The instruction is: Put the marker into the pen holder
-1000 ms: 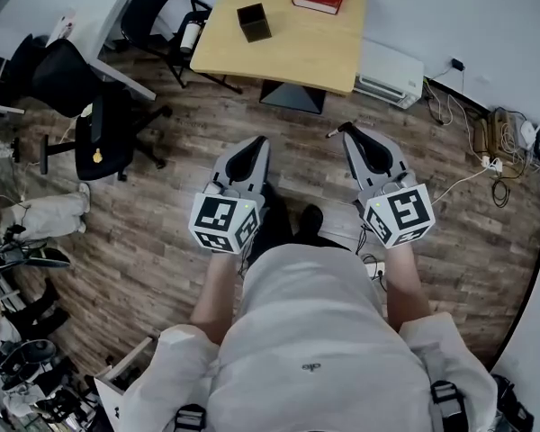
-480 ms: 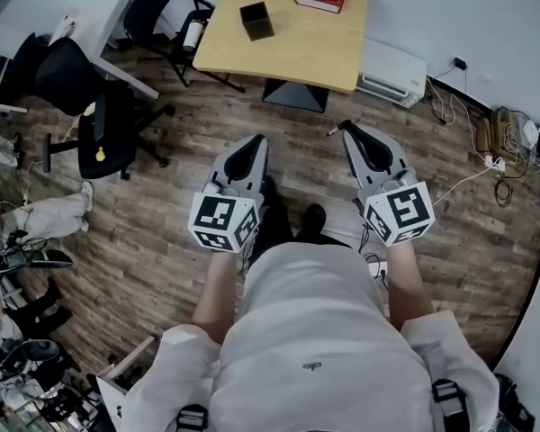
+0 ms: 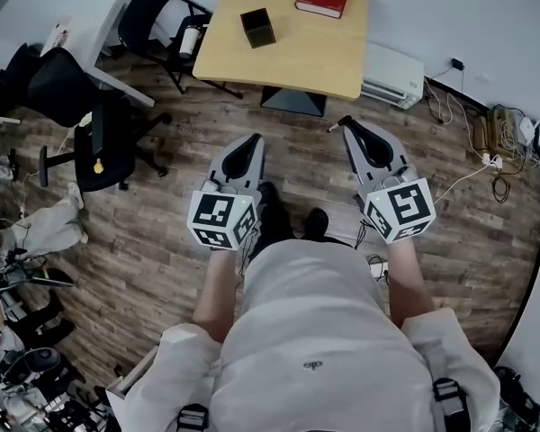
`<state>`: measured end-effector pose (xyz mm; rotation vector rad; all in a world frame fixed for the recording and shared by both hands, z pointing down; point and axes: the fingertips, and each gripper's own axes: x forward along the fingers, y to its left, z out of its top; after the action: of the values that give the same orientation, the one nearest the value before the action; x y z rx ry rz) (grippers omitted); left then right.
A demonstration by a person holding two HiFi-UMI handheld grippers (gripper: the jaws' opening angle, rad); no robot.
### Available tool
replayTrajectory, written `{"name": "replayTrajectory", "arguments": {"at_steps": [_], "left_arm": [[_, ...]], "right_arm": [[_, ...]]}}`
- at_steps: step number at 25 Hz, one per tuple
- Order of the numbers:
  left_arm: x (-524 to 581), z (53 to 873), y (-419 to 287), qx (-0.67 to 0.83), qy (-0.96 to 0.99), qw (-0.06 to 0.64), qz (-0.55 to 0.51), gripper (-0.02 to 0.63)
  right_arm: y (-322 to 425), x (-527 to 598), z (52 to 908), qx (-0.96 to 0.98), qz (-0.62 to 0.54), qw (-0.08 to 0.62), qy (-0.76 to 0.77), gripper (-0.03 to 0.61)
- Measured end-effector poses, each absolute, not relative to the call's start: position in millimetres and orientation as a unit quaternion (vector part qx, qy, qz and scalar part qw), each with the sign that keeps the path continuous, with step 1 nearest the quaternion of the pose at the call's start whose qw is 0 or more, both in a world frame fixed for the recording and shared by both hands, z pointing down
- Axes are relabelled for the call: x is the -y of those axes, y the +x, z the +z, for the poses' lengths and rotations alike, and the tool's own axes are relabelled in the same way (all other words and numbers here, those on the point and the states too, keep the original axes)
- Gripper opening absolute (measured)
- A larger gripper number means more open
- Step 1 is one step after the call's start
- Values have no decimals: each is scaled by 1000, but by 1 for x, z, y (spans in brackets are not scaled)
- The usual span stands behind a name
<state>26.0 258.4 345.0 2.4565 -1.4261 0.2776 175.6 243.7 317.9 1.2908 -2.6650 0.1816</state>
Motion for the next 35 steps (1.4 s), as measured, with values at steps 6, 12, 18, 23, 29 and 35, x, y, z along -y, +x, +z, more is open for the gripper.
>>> {"name": "replayTrajectory", "arguments": {"at_steps": [6,12,18,23,29,35], "left_arm": [[-223,342,8,484,858,145,91,9],[-185,343,-10,472,864,148,91,9],[-155,342,-37,466,868,148,88,9],[-138,349,-64,459,871,153,89,9],[-121,352,-90,445,878,156,86,9],[-110,356,-108,431,884,157,87,9]], "right_arm": [[159,-214,315,889,63,88,445,25],[140,-178,314,882,64,92,457,25],[114,-150,314,878,64,96,465,25],[88,-133,316,873,67,101,473,25],[61,-118,318,867,66,103,483,25],[35,-110,322,865,67,105,486,25]]}}
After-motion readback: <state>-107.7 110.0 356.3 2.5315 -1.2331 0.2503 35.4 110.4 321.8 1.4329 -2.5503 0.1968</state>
